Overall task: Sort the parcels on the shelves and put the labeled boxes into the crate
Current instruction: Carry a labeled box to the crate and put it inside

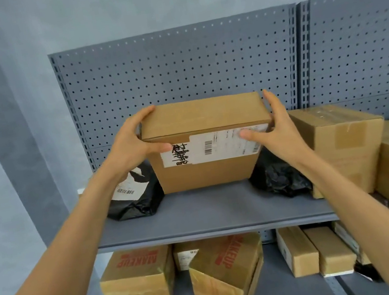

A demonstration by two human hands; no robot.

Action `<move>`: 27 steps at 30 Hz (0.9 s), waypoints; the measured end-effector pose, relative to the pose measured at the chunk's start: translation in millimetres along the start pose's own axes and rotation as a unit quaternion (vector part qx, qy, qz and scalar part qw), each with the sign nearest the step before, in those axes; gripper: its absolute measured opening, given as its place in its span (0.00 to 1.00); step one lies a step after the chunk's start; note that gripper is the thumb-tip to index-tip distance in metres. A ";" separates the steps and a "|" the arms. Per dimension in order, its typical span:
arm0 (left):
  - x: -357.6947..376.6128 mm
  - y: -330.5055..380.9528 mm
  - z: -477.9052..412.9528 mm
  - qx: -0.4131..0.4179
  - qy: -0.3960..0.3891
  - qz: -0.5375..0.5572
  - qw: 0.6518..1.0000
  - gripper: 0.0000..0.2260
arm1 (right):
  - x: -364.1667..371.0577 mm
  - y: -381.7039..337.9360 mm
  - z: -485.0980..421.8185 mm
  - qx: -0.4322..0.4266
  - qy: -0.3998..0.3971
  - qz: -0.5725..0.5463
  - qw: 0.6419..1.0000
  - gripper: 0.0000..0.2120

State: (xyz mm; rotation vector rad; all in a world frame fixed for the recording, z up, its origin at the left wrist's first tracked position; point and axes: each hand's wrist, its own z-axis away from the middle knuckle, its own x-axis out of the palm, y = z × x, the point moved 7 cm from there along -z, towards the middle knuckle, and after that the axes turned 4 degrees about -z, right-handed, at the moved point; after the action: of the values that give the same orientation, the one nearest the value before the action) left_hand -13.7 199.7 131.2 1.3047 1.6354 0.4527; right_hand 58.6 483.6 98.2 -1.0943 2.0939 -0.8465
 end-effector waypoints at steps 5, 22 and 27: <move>-21.8 -26.3 5.1 -0.063 0.062 0.183 0.979 0.37 | 2.2 40.7 18.3 0.111 0.086 -0.121 0.983 0.48; 7.1 -78.9 38.8 -0.168 0.040 0.404 0.898 0.26 | 59.5 31.3 24.1 0.118 0.050 -0.309 0.942 0.24; -0.8 -76.0 39.5 -0.117 0.022 0.308 0.944 0.27 | 40.7 19.6 24.6 0.099 0.075 -0.287 0.950 0.24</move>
State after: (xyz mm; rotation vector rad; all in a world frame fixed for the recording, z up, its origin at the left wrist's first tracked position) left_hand -21.4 161.3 55.1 1.6143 1.1345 1.0237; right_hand 49.4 451.5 59.2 -1.5964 1.7648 -1.4175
